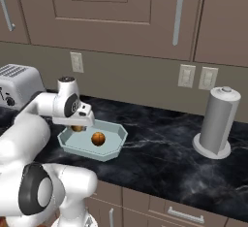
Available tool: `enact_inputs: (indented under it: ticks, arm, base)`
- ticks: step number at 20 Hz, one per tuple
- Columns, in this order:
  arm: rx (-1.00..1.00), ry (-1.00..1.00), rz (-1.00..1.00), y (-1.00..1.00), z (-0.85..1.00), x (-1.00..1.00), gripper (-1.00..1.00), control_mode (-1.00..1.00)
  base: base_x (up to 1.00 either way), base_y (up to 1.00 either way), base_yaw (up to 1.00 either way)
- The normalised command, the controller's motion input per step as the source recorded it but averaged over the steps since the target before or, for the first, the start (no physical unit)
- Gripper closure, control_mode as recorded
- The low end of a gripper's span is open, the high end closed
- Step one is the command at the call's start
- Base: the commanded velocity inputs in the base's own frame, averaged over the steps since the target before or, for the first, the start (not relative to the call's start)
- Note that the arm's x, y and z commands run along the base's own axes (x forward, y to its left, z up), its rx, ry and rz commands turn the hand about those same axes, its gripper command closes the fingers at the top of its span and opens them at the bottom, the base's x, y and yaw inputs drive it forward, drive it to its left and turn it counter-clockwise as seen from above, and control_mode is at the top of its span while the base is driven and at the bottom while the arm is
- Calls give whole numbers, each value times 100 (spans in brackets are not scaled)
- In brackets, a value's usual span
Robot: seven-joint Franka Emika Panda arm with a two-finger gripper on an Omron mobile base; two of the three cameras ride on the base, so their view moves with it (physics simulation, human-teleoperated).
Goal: Pick the mango and orange from the fridge and place them inside the tupperware on the counter.
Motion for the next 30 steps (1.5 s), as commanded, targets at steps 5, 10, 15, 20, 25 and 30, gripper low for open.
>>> enact_inputs:
  ticks: [5, 10, 15, 20, 25, 30]
  arm:
    - [-5, 0, 0, 8, -59, 15, 100, -100]
    - [-6, -1, 0, 10, -54, 7, 100, -100]
    - [-5, 0, 0, 11, -46, 5, 100, -100]
    - [0, 0, 0, 6, -31, 17, -100, -100]
    - [0, 0, 0, 0, -8, 16, -100, -100]
    - [0, 0, 0, 0, 0, 7, -100, -100]
  base:
    - [0, 0, 0]
    - [0, 0, 0]
    - [0, 0, 0]
    - [0, 0, 0]
    - [0, 0, 0]
    - [0, 0, 0]
